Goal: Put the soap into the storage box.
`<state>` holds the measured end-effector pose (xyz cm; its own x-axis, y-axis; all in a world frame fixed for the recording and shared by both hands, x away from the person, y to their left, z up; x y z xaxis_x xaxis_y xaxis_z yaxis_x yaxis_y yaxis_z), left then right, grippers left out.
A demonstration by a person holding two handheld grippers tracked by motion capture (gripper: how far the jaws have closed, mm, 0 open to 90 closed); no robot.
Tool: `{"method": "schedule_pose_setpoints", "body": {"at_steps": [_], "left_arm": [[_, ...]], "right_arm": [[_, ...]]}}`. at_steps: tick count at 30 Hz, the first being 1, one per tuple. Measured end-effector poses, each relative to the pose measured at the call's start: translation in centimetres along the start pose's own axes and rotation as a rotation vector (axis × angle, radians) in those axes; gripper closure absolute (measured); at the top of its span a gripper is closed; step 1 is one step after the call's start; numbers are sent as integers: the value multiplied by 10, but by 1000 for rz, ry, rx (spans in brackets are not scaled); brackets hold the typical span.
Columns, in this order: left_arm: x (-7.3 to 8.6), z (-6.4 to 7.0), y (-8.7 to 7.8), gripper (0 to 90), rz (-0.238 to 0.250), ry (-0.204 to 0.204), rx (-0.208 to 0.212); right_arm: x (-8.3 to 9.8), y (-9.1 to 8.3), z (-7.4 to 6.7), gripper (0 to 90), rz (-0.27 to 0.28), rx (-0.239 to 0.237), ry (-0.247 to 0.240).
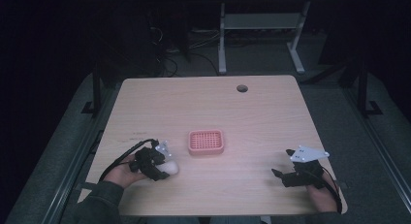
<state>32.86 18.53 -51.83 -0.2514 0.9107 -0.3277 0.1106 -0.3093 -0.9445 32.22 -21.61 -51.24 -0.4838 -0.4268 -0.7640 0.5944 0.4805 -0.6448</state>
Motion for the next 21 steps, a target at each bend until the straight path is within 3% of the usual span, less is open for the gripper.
{"method": "schedule_pose_setpoints", "body": {"at_steps": [21], "left_arm": [[-11,-5,-9,491,25,10,-2]], "right_arm": [[0,-1,1,138,10,1,6]]}}
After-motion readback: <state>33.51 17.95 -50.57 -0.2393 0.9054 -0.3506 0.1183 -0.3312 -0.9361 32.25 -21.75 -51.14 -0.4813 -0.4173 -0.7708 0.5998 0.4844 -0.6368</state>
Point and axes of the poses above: each handheld gripper's, and its own axes: y roughly forward along the jaws, x roughly out of its underside, z roughly to its right, the point moved 9 cm from there along y, roughly forward along the jaws, and after that the axes turned 7 degrees about y, right-handed, at the moved point
